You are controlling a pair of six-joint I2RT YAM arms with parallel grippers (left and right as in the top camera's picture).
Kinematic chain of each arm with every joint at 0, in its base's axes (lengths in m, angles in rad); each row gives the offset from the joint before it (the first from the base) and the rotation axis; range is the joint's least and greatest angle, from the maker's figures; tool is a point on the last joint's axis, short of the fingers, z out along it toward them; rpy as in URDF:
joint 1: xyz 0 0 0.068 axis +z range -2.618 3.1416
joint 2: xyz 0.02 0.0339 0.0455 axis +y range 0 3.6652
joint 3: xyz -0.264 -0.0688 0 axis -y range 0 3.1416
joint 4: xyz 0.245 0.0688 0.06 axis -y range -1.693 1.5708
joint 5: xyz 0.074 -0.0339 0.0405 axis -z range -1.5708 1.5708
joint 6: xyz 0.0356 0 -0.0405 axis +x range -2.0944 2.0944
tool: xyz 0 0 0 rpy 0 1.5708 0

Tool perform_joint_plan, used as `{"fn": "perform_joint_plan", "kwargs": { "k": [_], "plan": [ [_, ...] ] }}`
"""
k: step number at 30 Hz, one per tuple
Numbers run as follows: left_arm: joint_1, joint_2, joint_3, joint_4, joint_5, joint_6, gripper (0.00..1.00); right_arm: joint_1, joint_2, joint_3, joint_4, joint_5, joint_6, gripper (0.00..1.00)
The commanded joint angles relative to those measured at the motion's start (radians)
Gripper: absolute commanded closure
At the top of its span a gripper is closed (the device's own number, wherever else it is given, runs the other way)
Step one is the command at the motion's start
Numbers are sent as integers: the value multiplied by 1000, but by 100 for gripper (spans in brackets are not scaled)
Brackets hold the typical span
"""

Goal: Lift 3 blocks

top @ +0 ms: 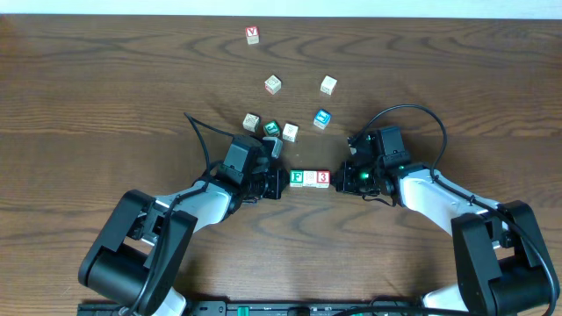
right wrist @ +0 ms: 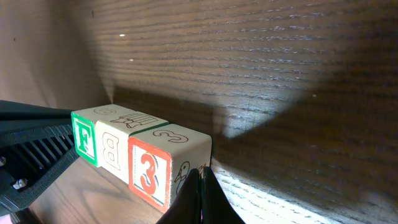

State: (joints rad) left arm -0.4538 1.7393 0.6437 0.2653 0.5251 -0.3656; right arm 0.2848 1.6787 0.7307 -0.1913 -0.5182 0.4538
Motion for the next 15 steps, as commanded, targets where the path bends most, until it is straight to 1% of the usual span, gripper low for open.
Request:
{"fn": "perform_joint_plan", "kwargs": {
  "k": [1,13,15],
  "plan": [
    [-4,11,15,-2,18,2,92,5,8,-5,4,-7,-58,99],
    [-4,11,15,-1,71,1,93,5,8,-5,-7,-14,-94,99],
    [-4,11,15,-2,78,-16,92,5,8,-5,-8,-15,-108,99]
  ]
}}
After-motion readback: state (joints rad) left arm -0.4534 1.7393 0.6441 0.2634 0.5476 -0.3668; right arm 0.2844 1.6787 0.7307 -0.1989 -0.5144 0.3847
